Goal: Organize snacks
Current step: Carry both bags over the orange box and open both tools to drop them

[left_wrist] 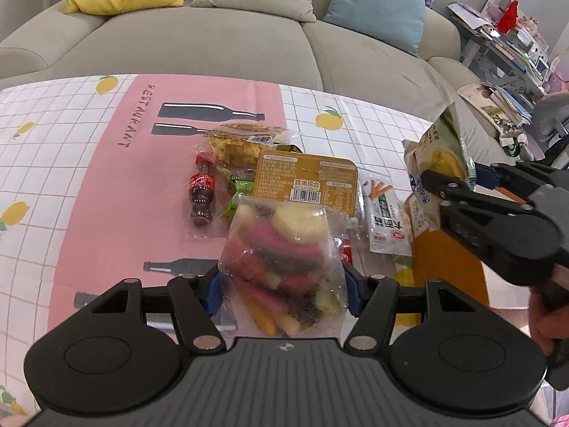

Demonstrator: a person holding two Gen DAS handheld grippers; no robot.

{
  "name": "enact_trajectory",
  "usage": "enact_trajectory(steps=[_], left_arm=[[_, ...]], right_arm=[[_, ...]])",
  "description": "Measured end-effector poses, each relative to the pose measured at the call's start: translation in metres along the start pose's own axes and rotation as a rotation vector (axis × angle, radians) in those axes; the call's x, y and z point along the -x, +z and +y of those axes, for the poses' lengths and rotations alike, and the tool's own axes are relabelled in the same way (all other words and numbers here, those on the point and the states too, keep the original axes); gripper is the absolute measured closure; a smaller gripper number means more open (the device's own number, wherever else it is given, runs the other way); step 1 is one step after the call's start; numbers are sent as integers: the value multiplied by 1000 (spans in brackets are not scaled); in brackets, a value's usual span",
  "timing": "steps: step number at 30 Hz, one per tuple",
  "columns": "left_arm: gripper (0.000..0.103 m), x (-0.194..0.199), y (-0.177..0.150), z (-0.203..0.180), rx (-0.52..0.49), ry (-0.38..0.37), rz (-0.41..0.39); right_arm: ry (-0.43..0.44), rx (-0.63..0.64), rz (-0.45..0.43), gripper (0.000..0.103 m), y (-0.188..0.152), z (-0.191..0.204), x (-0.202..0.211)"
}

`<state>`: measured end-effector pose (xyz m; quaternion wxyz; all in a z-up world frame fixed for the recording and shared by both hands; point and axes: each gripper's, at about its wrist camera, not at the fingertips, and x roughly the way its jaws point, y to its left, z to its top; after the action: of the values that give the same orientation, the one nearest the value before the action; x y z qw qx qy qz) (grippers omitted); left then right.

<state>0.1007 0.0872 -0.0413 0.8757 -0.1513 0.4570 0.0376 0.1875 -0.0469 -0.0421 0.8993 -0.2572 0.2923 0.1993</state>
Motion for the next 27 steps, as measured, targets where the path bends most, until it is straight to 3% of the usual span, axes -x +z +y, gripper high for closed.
enact_trajectory(steps=[3,7,12,19,23,27], left_arm=[[31,10,-5,-4,4,-11,5],[31,21,-8,-14,-5,-28,13],[31,39,-3,-37,-39,-81,-2],[31,48,15,-89,-122,-181,2],[31,42,25,-129,-203,-207,13],[31,26,29,-169,-265,-254,52]], right_arm=[[107,-70,-12,72,-2,-11,24],[264,-196,34,72,-9,-33,46],[334,-325,26,72,-19,-70,74],[290,-404,0,72,-33,-129,111],[219,-394,31,72,-48,-156,116],[199,-409,71,72,-65,-178,111]])
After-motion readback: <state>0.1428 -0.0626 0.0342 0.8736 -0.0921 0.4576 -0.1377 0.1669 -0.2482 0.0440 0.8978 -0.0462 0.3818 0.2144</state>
